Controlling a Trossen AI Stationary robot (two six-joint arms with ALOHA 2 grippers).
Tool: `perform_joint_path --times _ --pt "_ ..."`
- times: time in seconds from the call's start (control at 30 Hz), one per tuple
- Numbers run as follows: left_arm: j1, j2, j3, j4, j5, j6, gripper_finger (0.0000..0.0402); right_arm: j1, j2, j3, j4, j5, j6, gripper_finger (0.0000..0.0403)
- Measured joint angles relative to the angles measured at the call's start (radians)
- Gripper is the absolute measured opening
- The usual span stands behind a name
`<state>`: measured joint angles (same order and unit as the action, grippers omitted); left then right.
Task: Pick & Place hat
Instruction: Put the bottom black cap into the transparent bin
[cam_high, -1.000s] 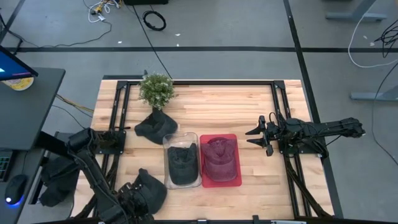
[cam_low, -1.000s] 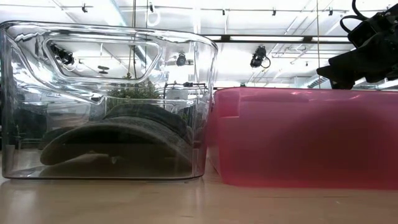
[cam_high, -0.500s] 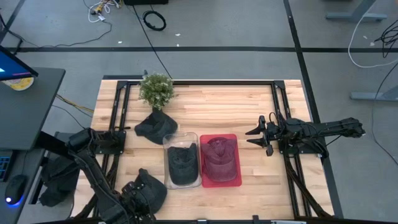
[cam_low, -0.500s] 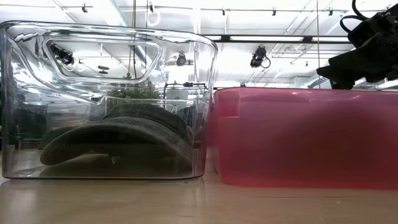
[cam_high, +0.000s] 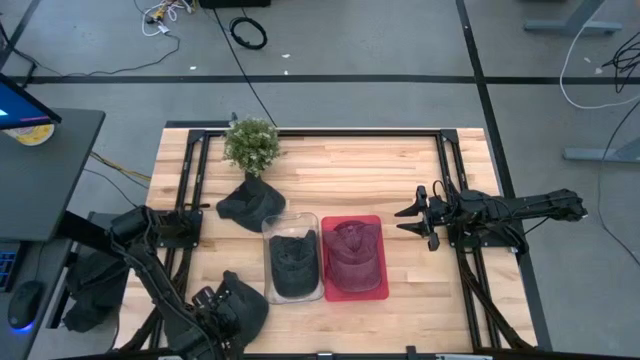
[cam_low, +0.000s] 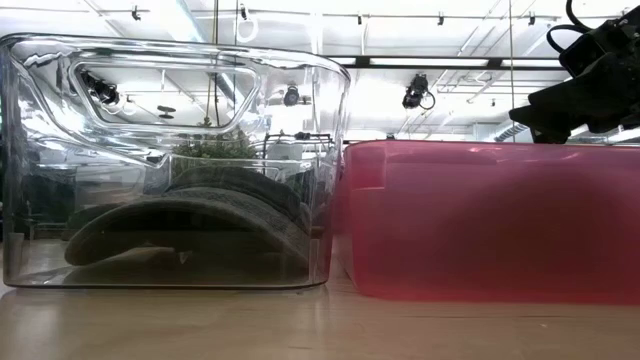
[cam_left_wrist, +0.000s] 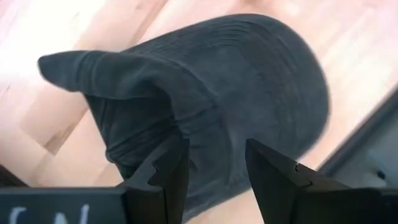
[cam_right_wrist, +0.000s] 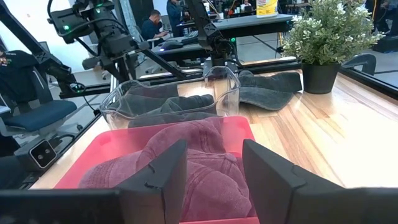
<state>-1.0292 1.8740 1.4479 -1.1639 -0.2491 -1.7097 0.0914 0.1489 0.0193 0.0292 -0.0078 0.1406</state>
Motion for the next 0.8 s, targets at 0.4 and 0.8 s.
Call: perform_joint_path --times 0.4,0.8 --pt "0.012 0.000 -0.017 -0.010 0.018 -0.058 0.0161 0.000 0.000 0.000 0.000 0.000 0.000 0.0160" --pt "0.012 0.000 -0.017 -0.006 -0.011 -0.059 0.0161 0.000 0.000 0.000 0.000 0.000 0.000 0.0160"
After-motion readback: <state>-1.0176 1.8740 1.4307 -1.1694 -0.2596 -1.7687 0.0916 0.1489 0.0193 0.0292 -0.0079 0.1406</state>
